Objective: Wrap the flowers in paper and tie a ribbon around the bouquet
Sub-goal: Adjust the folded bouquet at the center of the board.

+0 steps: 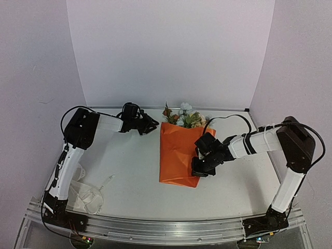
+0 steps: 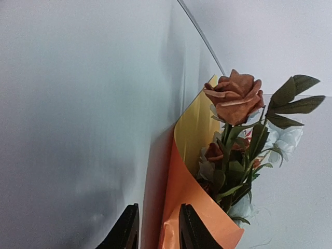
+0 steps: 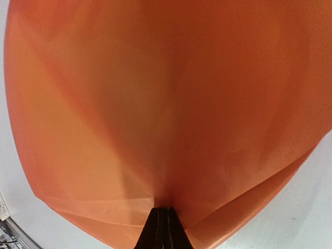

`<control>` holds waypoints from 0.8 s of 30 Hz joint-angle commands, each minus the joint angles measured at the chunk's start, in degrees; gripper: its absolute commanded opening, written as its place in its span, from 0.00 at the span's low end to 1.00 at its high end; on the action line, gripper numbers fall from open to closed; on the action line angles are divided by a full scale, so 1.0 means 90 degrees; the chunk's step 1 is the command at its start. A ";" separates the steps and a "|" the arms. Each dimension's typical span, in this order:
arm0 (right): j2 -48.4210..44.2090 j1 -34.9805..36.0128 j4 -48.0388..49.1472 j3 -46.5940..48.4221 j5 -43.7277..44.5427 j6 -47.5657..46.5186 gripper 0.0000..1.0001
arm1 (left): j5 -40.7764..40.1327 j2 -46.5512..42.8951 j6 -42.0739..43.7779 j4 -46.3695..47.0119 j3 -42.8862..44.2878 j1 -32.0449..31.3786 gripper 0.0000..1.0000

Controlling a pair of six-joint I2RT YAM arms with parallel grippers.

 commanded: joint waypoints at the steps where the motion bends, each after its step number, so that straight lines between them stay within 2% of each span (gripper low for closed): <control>1: -0.0745 -0.0041 -0.0767 0.0356 0.0652 0.0199 0.17 | 0.0011 -0.1474 0.1074 -0.0685 -0.0680 0.0083 0.30; 8: -0.1341 -0.0307 -0.0898 0.0309 0.1240 0.0553 0.58 | 0.0379 -0.2522 0.1419 -0.0850 -0.2180 0.0052 0.30; 14: -0.1064 -0.0710 -0.0716 0.0288 0.1041 0.0433 0.87 | 0.0635 -0.3000 0.1580 -0.0936 -0.2808 -0.0150 0.30; 17: -0.0783 -0.0888 -0.0496 0.0383 0.0843 0.0431 0.92 | 0.0779 -0.3021 0.1634 -0.0979 -0.2842 -0.0290 0.30; 24: -0.0266 -0.1187 0.0064 0.0370 0.0463 0.0634 0.92 | 0.1470 -0.2940 0.1725 -0.1039 -0.2688 -0.0888 0.28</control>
